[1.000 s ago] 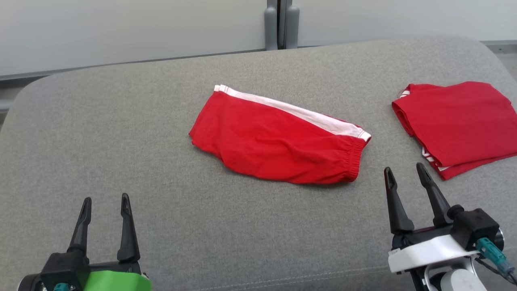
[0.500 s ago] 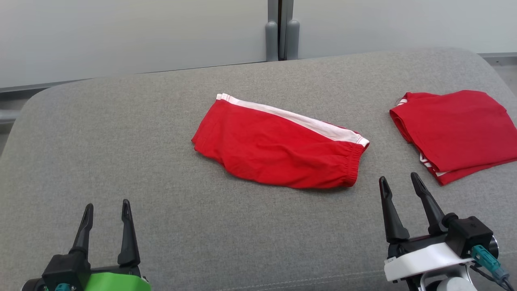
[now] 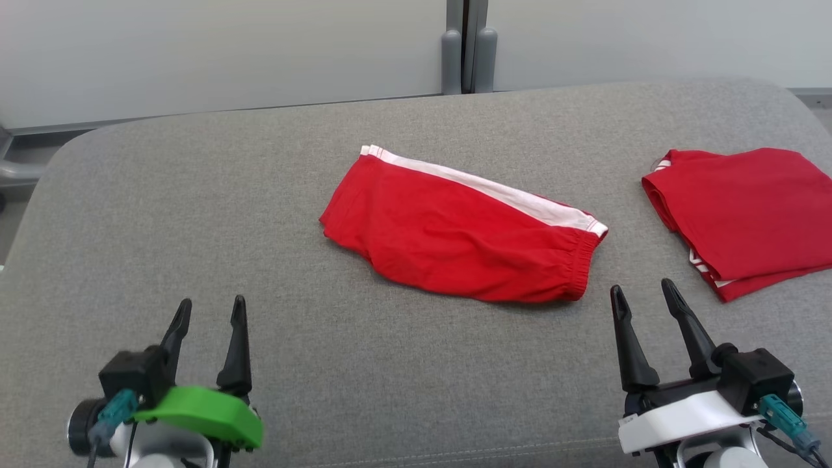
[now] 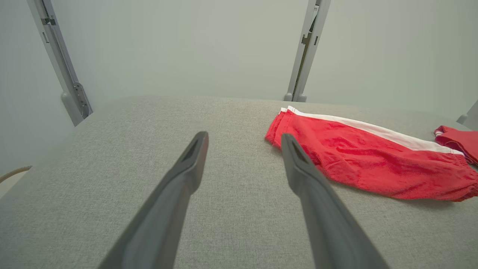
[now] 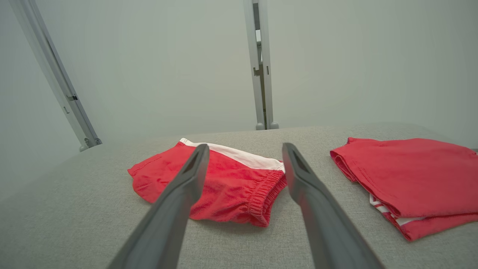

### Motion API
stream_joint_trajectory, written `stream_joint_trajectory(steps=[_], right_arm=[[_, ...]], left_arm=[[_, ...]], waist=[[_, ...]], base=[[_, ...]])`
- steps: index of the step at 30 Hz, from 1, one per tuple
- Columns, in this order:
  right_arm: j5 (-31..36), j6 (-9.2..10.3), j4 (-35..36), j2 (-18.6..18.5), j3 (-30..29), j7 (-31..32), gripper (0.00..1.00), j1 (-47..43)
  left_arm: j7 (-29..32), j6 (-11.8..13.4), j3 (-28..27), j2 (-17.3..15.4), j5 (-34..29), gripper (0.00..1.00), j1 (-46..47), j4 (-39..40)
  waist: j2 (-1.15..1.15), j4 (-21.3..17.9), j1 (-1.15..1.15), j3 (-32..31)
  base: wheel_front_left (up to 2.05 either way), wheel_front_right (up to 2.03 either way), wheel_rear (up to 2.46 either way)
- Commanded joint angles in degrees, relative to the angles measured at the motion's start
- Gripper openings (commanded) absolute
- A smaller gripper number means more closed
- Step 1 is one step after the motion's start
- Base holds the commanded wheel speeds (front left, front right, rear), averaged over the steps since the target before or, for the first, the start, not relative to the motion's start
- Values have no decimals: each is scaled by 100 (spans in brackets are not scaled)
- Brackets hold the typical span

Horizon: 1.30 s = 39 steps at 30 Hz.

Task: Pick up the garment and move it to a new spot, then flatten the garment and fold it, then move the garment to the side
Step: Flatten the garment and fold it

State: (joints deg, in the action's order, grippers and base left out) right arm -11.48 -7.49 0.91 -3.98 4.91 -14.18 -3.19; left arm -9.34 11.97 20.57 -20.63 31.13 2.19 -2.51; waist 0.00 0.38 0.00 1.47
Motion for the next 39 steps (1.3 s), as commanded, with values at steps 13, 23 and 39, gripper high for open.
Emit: stream_joint_trajectory(steps=[13,23,39], right_arm=[[-56,1,112,-36,304,-4,100,535],[-132,1,-17,23,510,-82,100,886],[-184,1,30,70,501,-104,100,1059]], left_arm=[[1221,-1266,84,520,1093,100,2507,-2451],[1589,-1713,-145,652,1632,100,3764,-4576],[1486,-1938,-265,860,2321,96,4296,-5810]], waist=[[0,-737,0,904],[0,-1368,0,1521],[0,-1580,0,1828]], base=[[0,0,0],[0,0,0],[0,0,0]])
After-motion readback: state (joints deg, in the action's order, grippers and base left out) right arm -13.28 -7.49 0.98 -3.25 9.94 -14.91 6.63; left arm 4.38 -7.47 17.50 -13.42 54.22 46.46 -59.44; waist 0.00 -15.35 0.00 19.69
